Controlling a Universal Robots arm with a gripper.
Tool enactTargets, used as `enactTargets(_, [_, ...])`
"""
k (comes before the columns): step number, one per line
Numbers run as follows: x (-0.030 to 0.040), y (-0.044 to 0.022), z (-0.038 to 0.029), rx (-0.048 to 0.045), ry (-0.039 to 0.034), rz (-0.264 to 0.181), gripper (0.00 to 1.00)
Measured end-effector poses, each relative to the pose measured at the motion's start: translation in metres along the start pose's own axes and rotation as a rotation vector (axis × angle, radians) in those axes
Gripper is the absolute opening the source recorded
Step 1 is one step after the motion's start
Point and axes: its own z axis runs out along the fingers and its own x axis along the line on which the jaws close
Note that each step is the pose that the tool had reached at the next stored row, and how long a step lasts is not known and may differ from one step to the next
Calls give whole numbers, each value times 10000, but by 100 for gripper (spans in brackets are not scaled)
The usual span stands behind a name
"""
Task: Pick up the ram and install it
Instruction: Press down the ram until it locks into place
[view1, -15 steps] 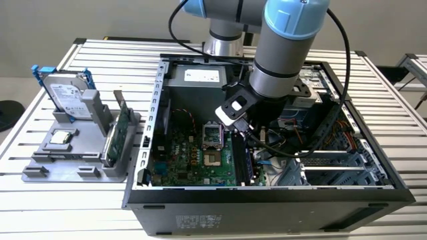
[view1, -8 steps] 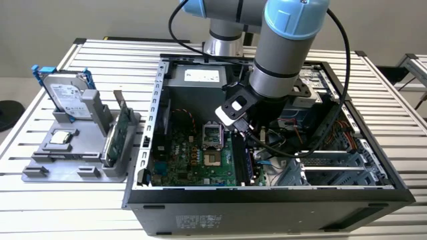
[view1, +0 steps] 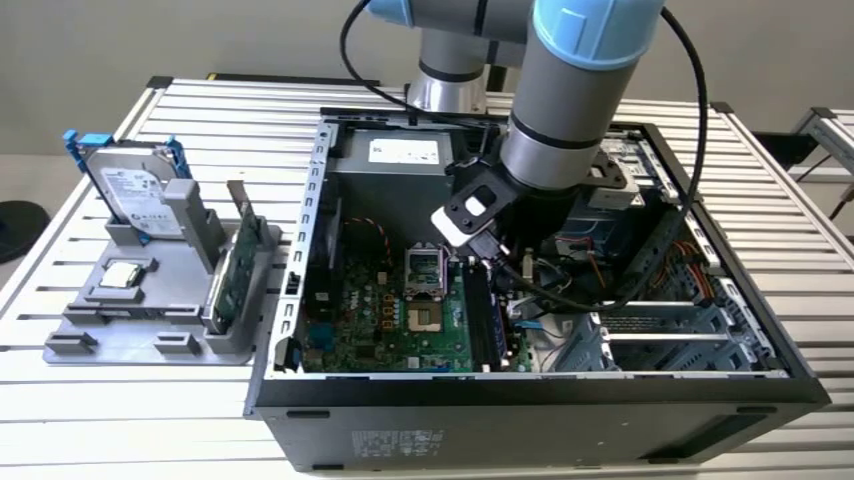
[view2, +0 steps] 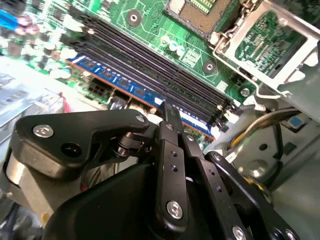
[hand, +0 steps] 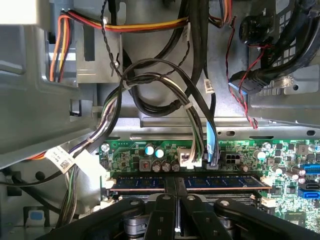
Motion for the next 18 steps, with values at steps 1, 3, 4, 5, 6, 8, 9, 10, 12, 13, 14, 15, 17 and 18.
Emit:
enactTargets(1, [-1, 0, -42, -1, 2, -1, 0])
enactTargets(3, [-5, -1, -134, 0, -1, -1, 0])
enactTargets(4, [-6, -2, -183, 0, 0, 0, 0])
enactTargets(5, [-8, -2, -229, 0, -1, 0, 0])
enactTargets(6, [-9, -3, -270, 0, -1, 0, 0])
enactTargets(8, [-12, -3, -362, 0, -1, 0, 0])
enactTargets(9, [-14, -4, -408, 0, 1, -1, 0])
enactTargets(10, [-16, -4, -454, 0, -2, -1, 0])
enactTargets(12, [-19, -5, -544, 0, -1, -1, 0])
enactTargets(13, [-20, -6, -593, 0, -1, 0, 0])
enactTargets(14, [-22, -6, -635, 0, 0, 0, 0])
enactTargets(15, [-23, -6, -684, 0, -1, -1, 0])
enactTargets(17, [-23, -3, -740, 45, -45, -5, 0])
enactTargets(18, [-20, -3, -740, 90, -129, -4, 0])
